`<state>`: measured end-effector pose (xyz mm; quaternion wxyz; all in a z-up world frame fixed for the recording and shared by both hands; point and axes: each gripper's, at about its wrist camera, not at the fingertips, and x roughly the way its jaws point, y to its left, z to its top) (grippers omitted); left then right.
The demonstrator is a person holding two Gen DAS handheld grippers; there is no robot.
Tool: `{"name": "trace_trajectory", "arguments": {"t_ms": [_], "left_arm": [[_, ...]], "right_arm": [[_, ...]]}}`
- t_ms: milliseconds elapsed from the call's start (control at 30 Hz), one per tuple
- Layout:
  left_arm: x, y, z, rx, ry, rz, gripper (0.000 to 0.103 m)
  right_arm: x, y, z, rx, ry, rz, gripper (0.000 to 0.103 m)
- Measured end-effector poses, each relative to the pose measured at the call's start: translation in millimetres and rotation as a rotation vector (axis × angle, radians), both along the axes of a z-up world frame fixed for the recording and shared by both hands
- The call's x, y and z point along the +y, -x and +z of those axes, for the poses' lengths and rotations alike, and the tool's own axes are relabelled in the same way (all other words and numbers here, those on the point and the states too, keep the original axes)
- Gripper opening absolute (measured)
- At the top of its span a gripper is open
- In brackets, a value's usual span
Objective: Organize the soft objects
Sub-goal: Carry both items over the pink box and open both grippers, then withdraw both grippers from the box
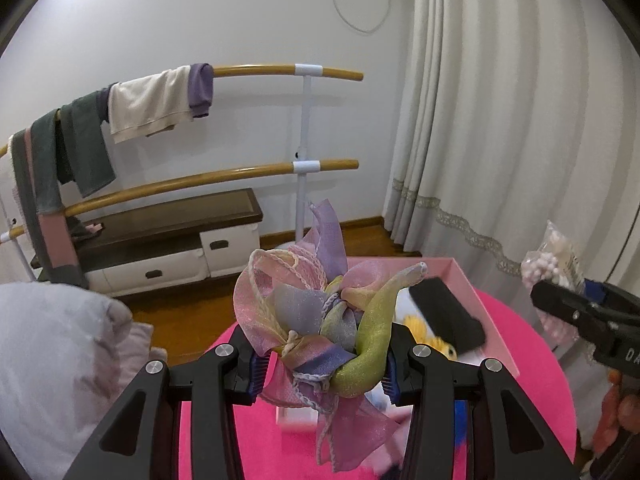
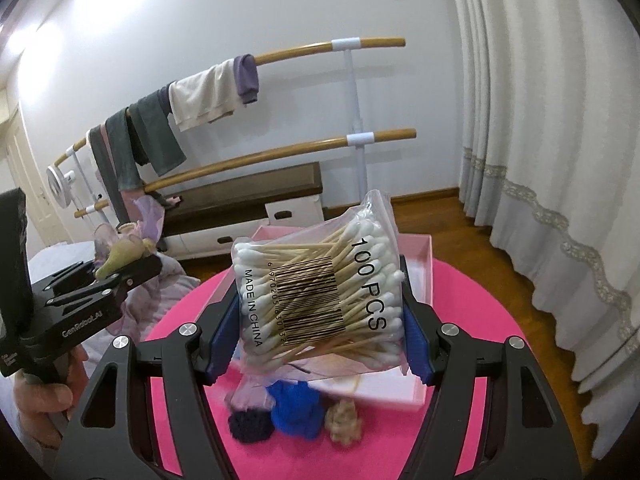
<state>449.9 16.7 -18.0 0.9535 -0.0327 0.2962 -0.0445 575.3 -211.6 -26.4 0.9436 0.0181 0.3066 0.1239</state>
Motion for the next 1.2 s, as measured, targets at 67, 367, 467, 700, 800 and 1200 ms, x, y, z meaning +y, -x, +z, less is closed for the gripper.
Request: {"name": "trace_trajectory", "arguments": {"t_ms": [67,367,467,700,800,1200], "left_arm": [[1,-23,0,0.010,0.007,-0.006,0.042],[-1,-136,-18,0.090,0.015,-0.034,0.042],[-8,-175,-26,0.125,0.015,-0.045,0.042],[-20,-266,-51,0.218,0.017,-0.073,0.042],[-27,-304,-60,0.264,0.009,-0.089,0.045],[-13,-332,-39,0.204,-0.004,-0.010,0.098]], "right_arm": [[1,-19,-1,0.014,-0.009,0.001,0.066],[-3,-94,-20,0.103,-0.017,-0.009,0.066],[-6,-121,-31,0.149,-0.020,-0.023,0.066],[-7,-161,-62,0.232,-0.026,-0.031,0.066],[-9,-171,-73,0.265,-0.023,-0.037,0.066],[-22,-155,-78,0.290,-0.039,-0.063,0.103]]}}
